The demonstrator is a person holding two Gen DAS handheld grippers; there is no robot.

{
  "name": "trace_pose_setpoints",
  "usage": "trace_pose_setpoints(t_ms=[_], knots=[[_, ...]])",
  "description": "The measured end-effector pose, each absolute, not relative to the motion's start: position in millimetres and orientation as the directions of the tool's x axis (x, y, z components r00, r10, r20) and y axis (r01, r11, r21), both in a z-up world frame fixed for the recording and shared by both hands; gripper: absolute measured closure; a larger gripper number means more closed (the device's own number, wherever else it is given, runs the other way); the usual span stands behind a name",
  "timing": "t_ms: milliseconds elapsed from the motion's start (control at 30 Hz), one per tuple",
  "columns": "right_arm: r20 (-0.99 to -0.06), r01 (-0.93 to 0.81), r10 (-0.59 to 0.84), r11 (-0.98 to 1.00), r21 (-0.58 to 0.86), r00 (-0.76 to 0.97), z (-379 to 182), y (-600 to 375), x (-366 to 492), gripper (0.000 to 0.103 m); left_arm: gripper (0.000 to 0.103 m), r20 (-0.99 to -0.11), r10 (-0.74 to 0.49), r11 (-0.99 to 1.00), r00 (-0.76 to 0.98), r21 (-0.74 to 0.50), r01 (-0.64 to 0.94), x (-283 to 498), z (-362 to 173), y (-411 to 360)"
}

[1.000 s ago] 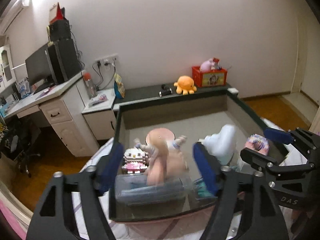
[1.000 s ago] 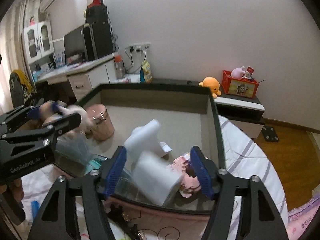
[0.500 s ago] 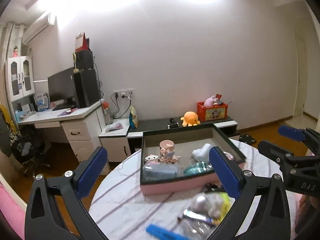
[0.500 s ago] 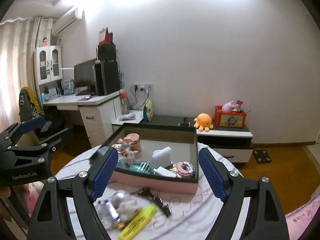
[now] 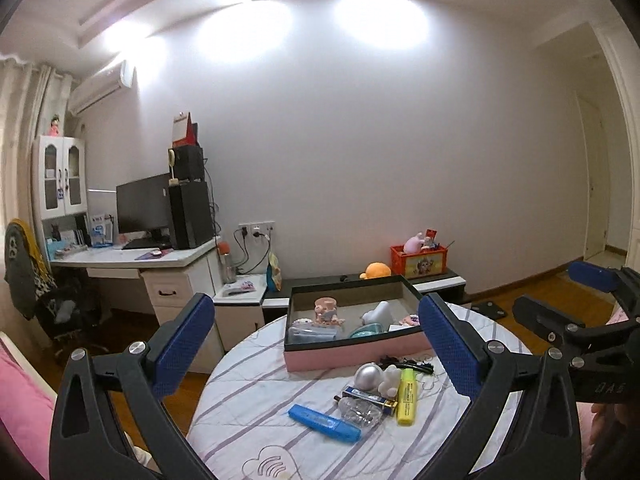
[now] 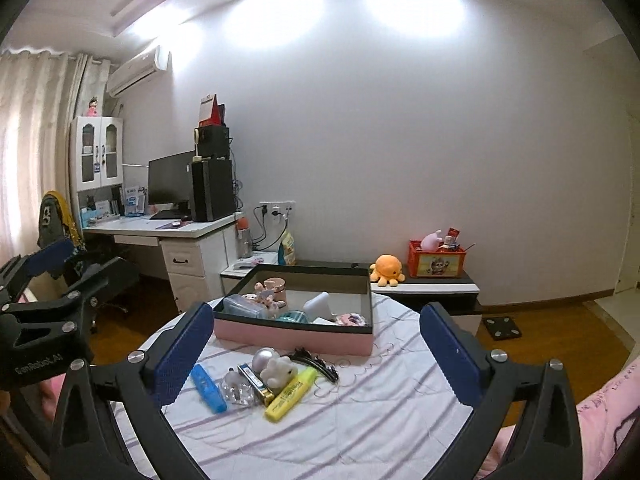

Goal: Organize rigid objects
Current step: 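Withdraw both tools from the box back over the bed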

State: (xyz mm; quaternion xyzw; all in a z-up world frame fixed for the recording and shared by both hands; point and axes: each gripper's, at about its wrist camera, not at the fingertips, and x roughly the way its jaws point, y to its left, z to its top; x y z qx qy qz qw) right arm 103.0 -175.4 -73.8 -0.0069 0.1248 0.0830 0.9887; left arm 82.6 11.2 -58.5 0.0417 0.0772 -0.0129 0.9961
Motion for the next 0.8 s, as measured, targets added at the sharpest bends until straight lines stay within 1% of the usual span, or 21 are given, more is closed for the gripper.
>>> trace_pose_setpoints(t_ms=[400, 667, 800], knots=[[-0.19, -0.151, 0.145, 0.988, -0.018, 0.971, -65.6, -172.4, 64.7, 0.0, 0.0, -0.138, -0.005, 0.997, 0.99, 0.08, 0.017, 62.8, -58.3, 15.8], [-0.189, -0.135, 0.126, 0.99, -0.036, 0.974, -70.1, -170.6, 64.1, 0.0, 0.0, -0.186, -0.008, 0.996, 0.983, 0.081, 0.023, 75.8, -66.3, 16.7], [-0.209, -0.131, 0.121, 0.991, -0.037, 0.97, -74.6, -171.6, 69.8, 0.0, 0.0, -0.207, -0.008, 0.997, 0.978, 0.071, 0.024, 84.3, -73.1, 20.4]])
